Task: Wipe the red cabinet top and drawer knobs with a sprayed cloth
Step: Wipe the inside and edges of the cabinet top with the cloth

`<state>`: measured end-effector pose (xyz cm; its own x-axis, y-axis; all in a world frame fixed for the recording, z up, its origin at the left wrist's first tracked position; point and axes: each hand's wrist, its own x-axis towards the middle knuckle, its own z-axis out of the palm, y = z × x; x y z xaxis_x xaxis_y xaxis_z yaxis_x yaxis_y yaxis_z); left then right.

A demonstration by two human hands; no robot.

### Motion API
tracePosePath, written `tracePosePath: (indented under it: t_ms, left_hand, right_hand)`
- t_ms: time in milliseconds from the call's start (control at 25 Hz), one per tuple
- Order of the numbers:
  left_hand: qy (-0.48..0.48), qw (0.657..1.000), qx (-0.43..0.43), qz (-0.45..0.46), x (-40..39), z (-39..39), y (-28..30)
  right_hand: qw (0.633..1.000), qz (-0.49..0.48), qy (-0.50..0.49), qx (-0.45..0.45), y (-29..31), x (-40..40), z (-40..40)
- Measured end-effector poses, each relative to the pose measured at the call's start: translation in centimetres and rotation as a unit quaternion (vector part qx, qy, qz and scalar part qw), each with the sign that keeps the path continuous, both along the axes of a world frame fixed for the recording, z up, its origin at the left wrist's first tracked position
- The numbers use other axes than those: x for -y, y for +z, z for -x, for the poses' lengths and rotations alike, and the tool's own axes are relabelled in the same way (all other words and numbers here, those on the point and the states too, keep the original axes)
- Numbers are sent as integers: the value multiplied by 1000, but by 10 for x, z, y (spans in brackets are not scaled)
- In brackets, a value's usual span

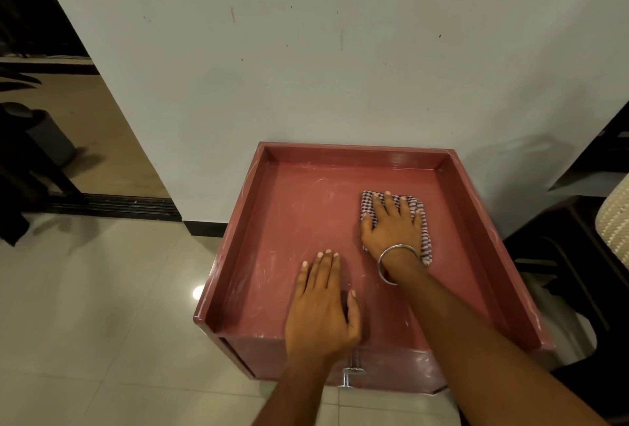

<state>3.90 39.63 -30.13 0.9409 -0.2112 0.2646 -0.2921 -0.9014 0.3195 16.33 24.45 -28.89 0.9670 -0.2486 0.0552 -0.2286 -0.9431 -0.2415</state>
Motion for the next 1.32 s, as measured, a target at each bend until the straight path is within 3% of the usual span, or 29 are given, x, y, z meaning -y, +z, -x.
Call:
tracePosePath:
  t_ms: [200, 440, 720, 1000, 1320]
  left_hand:
    - [-1, 1000, 0, 5, -1, 0, 1]
    - [0, 1000, 5, 9, 0, -1, -1]
    - [2, 1000, 7, -1, -1, -1, -1]
    - [1, 1000, 11, 1, -1, -1, 0]
    - [2, 1000, 13, -2, 0, 0, -1]
  right_hand:
    - [999, -10, 35, 5, 0, -7, 3]
    - [1000, 2, -12, 7, 0, 24, 8]
    - [1000, -3, 27, 9, -1, -23, 25]
    - [1000, 4, -15, 7, -1, 27, 36]
    - [1000, -2, 28, 9, -2, -23, 60]
